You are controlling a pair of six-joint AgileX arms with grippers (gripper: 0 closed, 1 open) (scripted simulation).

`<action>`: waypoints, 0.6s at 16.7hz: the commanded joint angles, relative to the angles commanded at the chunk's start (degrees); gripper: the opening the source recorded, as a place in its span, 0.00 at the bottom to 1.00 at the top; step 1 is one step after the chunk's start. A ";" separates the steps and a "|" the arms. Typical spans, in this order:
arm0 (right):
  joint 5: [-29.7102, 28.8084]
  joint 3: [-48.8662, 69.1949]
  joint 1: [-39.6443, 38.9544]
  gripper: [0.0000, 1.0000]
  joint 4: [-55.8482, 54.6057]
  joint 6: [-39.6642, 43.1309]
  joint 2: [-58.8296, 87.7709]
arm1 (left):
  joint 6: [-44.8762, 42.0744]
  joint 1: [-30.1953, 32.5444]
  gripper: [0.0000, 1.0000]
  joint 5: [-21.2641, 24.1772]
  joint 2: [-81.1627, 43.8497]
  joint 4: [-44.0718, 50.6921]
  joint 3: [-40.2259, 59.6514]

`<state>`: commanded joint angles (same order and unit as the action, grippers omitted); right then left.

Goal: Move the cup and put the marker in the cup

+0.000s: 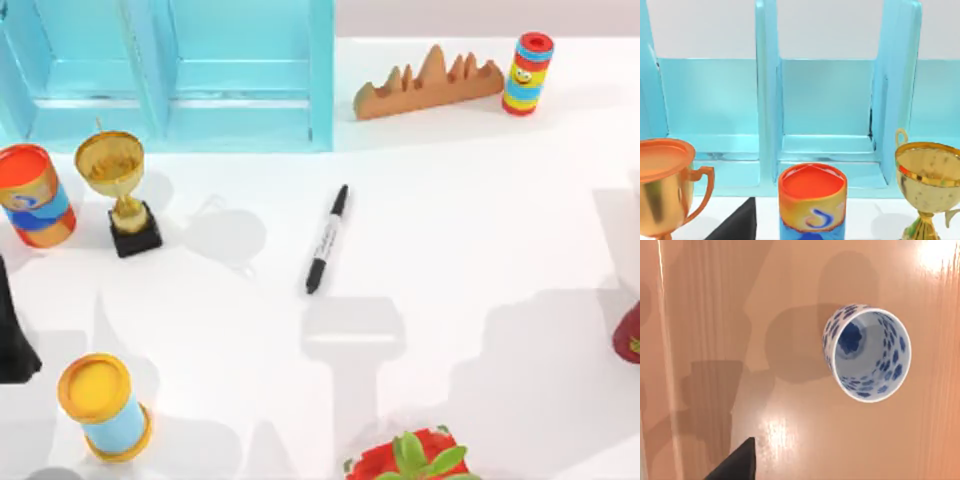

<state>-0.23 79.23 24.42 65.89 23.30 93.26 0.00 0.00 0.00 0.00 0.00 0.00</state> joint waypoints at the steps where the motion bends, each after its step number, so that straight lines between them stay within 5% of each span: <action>1: 0.00 3.37 0.93 1.00 2.48 0.99 3.54 | 0.00 0.00 1.00 0.00 0.00 0.00 0.00; 10: 0.11 14.56 3.79 1.00 10.16 4.33 14.88 | 0.00 0.00 1.00 0.00 0.00 0.00 0.00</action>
<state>-0.12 93.79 28.21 76.05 27.63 108.14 0.00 0.00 0.00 0.00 0.00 0.00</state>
